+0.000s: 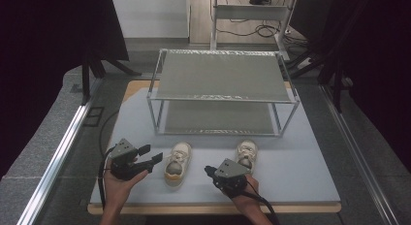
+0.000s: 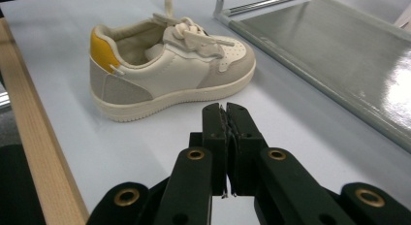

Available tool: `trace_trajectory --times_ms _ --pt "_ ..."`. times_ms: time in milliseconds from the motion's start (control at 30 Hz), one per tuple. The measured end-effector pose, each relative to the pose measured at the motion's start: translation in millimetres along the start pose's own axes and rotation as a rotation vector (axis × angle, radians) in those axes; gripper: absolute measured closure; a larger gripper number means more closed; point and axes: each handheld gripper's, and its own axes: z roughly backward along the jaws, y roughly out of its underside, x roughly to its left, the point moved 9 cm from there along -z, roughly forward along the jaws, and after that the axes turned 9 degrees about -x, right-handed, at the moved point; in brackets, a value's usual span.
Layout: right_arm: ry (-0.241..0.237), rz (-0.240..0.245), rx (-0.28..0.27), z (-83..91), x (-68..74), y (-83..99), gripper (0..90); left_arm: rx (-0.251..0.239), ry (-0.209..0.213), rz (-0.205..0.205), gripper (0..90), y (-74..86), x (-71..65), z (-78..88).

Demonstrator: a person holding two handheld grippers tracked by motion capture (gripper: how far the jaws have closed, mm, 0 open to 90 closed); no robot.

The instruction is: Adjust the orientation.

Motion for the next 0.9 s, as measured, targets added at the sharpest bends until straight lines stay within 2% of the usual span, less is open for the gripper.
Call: trace_trajectory --times_ms 233,367,500,600,900 --pt "0.022 0.004 0.009 1.2 -6.8 2.0 86.8 -0.007 -0.012 0.007 38.6 0.8 1.8 5.3" --pt "0.034 -0.008 0.025 5.2 -12.7 9.5 86.9 -0.005 -0.022 0.013 38.5 3.0 3.6 7.8" --pt "0.028 -0.033 0.039 11.3 -16.0 18.7 86.9 -0.006 -0.025 0.016 38.6 4.1 4.7 9.2" --pt "0.061 -0.056 0.060 20.4 -25.3 30.9 87.4 -0.002 -0.033 0.023 38.6 5.9 5.7 10.2" --pt "0.109 -0.066 0.073 31.3 -38.3 34.7 89.4 0.008 -0.031 0.018 38.6 8.8 4.3 7.7"
